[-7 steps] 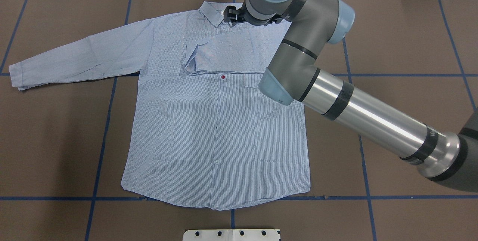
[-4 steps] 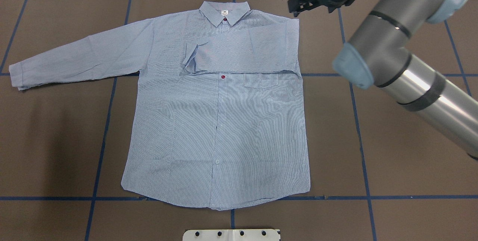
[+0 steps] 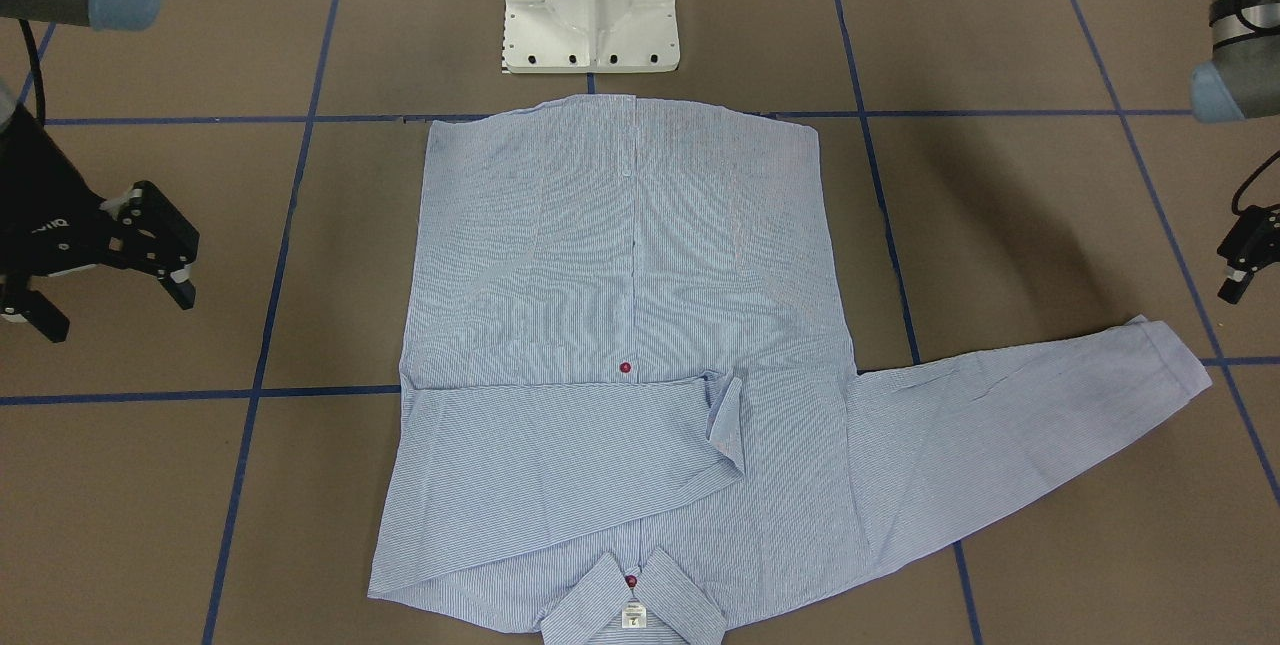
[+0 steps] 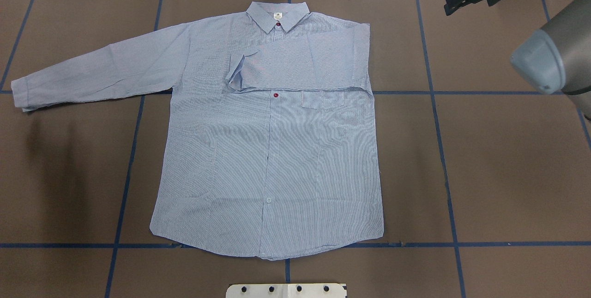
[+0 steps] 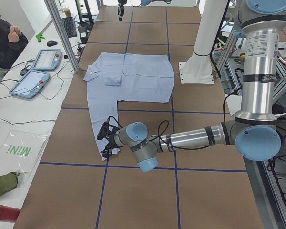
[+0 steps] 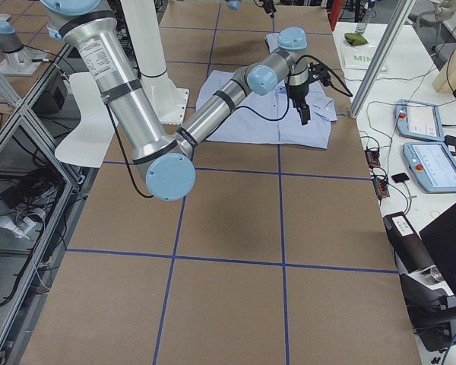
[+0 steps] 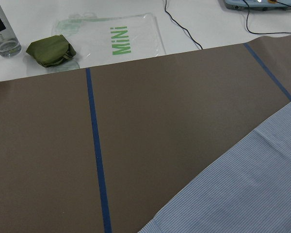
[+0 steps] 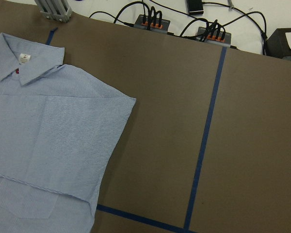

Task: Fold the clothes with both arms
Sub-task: 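Release the sleeve on the shirt body and raise the right gripper away, then lower the left gripper to the cuff of the other sleeve and grasp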

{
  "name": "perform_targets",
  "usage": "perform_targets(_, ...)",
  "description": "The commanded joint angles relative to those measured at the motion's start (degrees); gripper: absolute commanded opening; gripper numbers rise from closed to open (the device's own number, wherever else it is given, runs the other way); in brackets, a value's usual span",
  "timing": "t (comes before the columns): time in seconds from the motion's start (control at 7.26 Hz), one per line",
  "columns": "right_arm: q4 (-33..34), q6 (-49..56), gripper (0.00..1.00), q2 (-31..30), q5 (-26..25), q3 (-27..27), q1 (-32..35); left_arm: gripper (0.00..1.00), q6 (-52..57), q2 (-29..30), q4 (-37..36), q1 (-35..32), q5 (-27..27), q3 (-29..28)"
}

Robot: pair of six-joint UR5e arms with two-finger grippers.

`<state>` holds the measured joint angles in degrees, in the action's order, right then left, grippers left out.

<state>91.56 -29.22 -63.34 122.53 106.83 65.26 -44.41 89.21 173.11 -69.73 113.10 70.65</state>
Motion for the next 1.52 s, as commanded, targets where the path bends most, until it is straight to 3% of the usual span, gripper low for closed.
perform_targets(0.0, -0.2, 1.9, 1.00, -1.2, 1.2, 0.6, 1.2, 1.00, -2.5, 2.4, 3.4, 4.1, -2.8, -6.0)
perform_targets(1.38, -0.8, 1.9, 1.00, -1.7, 0.7, 0.7, 1.1, 0.99, -3.6, 5.2, 6.0, 8.2, -3.7, -11.4)
